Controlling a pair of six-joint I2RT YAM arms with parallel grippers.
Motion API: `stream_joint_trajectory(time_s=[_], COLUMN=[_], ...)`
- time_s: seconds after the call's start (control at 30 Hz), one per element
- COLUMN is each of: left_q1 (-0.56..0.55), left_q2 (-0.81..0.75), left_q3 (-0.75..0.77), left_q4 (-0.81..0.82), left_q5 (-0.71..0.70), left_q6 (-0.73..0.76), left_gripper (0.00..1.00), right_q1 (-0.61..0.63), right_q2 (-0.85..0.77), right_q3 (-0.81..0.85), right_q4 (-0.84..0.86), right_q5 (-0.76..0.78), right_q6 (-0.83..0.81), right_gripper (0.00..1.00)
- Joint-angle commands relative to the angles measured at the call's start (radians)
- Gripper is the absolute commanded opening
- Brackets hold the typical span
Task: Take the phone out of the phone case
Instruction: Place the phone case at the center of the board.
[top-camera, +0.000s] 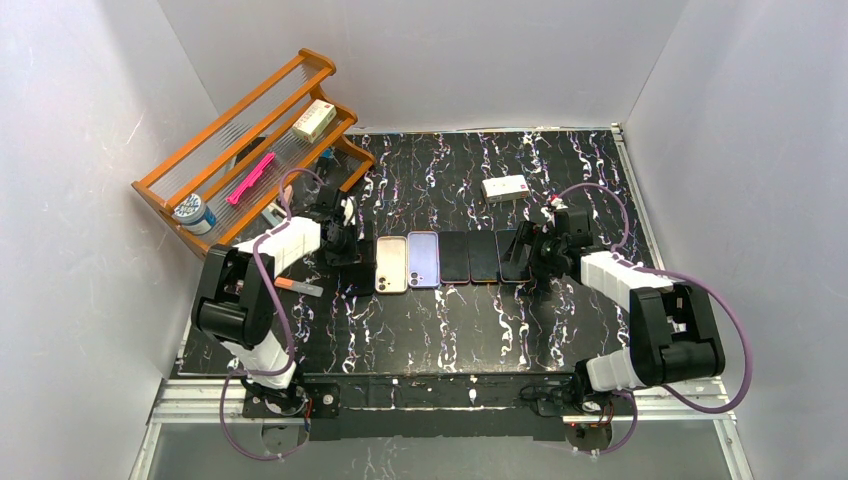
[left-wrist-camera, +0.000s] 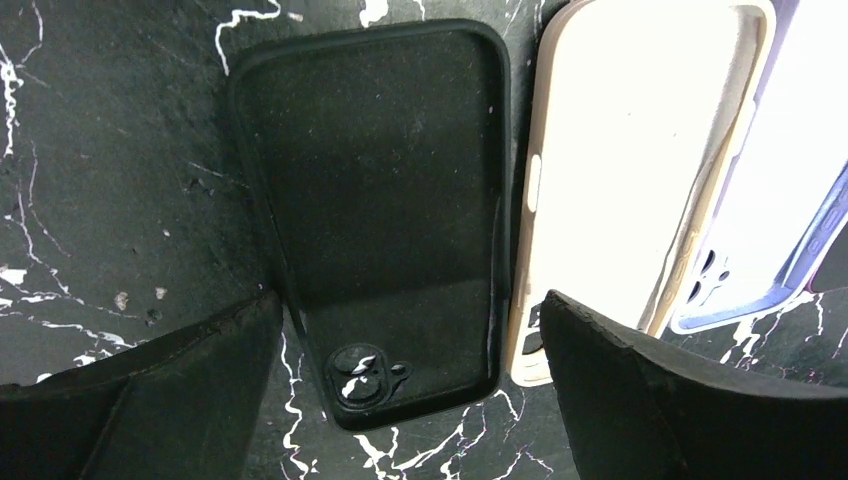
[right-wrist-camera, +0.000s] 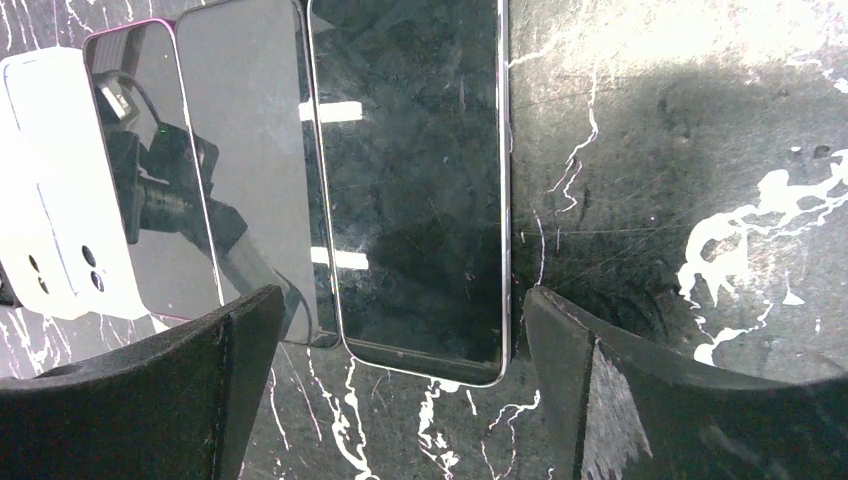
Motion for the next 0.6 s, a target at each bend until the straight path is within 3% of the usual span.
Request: stream_joint_trajectory(time_s=[0.0, 0.37, 0.57], left_q1=[0.001, -0.001, 0.0], left_q2=[0.045, 0.026, -0.07], left_q3=[0.023, 0.017, 0.022], left_q4=[0.0, 0.054, 0.02], left_q5=[0.053, 0.14, -0.013], left_q6=[-0.007, -0.013, -0.007], left_gripper=[0.98, 0.98, 0.98], right_q1=[0.001, 0.001, 0.001], right_q2=[0.034, -0.068, -0.181], right_q3=[0.027, 0.019, 0.051], right_q4=[-0.051, -0.021, -0.093], right_q5=[0.034, -0.032, 0.022], right_q6=[-0.027, -0.026, -0.023], right_gripper=[0.99, 0.99, 0.99])
